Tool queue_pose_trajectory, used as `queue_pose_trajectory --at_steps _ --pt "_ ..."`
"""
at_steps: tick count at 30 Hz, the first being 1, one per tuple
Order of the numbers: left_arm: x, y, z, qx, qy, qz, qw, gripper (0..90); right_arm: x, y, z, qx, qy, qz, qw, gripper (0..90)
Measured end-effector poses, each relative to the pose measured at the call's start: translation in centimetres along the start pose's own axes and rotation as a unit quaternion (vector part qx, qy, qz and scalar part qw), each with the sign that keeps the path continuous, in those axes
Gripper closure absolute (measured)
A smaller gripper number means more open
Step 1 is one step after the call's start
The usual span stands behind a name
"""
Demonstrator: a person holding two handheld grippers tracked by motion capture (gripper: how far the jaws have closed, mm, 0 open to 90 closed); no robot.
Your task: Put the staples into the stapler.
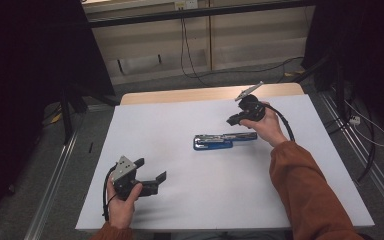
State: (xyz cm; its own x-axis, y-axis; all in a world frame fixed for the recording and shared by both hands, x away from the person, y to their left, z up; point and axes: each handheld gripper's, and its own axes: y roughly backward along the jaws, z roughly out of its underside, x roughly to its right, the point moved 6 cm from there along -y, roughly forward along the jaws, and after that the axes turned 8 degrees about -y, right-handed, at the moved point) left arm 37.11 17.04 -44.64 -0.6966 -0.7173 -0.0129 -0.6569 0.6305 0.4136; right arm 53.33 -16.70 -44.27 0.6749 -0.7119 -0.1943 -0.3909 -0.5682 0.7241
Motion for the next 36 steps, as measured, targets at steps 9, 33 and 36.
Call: queue_pose_trajectory --at_steps 9,33,36 --pt "0.0 0.0 0.0 -0.001 -0.004 0.000 1.0000 4.2 -1.7 0.2 -0.4 0.002 0.021 -0.022 0.9995 79.4" --pt "0.4 0.0 -0.2 0.004 -0.004 0.005 1.0000 4.2 -5.9 -0.2 -0.8 0.010 0.076 -0.063 0.9951 79.4" --pt "0.4 0.0 -0.2 0.003 -0.006 0.005 1.0000 4.2 -6.5 -0.3 -0.9 0.010 0.085 -0.068 0.9940 79.4"
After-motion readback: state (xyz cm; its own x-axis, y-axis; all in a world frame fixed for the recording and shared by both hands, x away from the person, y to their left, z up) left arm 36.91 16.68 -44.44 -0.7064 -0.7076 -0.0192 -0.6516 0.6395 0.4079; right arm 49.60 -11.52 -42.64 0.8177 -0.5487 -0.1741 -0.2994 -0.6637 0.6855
